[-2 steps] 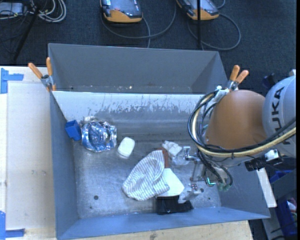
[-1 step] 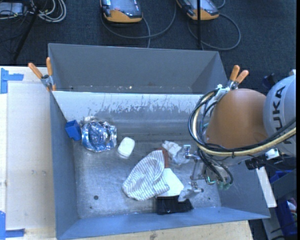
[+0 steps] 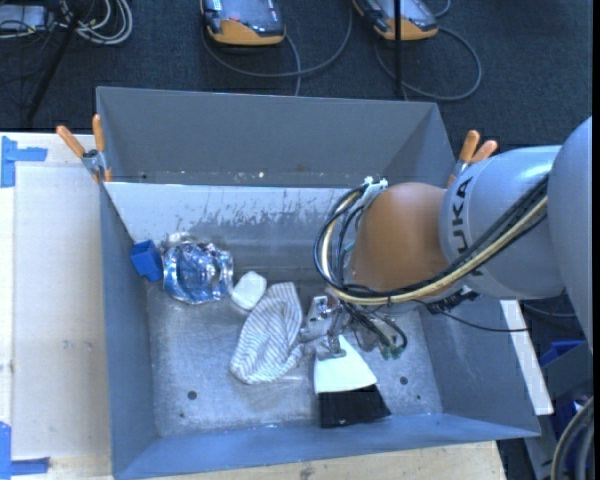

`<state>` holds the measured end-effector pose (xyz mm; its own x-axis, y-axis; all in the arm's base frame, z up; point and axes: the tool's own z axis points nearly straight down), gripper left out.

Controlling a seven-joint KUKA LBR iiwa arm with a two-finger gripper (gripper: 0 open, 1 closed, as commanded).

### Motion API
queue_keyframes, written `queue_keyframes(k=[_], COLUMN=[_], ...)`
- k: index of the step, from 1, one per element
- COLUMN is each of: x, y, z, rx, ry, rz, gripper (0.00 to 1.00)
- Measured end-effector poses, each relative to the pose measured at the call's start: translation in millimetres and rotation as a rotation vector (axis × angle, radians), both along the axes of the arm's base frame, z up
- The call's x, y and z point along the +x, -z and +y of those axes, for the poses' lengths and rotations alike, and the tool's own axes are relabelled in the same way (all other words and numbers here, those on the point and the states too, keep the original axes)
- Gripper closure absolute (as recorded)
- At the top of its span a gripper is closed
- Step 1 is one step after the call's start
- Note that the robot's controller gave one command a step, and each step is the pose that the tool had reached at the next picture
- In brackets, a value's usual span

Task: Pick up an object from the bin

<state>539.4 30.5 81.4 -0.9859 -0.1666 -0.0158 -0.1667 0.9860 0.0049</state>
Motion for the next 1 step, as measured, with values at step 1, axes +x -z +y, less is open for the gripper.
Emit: queue_keyframes(k=[1], x=[0.0], y=[0.0], z=[0.0], rx=[0.000], ry=[0.000], rz=[0.000], gripper=[1.00])
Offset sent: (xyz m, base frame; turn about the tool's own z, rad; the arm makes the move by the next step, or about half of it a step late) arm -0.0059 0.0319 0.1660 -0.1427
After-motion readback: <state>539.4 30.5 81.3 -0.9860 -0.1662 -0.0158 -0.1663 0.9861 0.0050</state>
